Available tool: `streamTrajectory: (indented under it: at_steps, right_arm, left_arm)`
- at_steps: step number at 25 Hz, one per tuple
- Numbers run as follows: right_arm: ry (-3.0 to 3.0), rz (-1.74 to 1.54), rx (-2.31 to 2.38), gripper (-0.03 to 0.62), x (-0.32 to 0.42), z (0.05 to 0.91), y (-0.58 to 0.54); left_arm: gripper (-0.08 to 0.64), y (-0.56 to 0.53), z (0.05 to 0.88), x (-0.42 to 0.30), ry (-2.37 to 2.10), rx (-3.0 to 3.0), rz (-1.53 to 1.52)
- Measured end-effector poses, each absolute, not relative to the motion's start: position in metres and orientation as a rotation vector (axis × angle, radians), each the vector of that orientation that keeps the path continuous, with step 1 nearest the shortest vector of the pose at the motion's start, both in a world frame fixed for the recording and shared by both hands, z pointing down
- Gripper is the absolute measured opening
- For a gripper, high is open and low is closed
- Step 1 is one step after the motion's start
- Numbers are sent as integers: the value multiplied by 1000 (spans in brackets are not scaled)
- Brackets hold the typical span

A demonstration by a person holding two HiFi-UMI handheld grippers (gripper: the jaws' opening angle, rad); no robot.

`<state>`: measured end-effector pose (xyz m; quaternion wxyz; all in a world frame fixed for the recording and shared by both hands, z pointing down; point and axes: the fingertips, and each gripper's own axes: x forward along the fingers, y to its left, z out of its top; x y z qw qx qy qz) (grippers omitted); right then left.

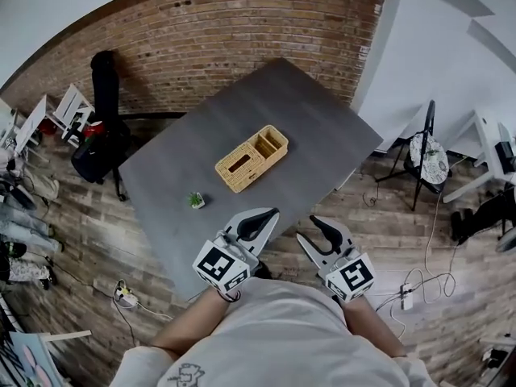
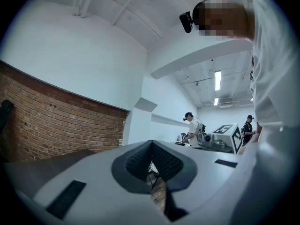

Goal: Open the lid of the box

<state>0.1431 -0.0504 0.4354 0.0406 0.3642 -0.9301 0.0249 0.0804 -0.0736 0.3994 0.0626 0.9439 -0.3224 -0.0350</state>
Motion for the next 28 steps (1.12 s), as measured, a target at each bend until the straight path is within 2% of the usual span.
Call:
streamTrajectory:
  at_steps: [7,16,28]
  right_arm:
    - [-2897,11,922,187,64,420,-104]
    - [-2968,51,600,187,-12,428,-131]
    - [-3037,76,184,187,-25,429,-181]
  left_arm:
    - [11,-122,382,1,-1163,2806,-154]
    - [11,-130,389,-74,-1434,2659,-168]
    - [11,-160,395,-81,-1779,2425,-139]
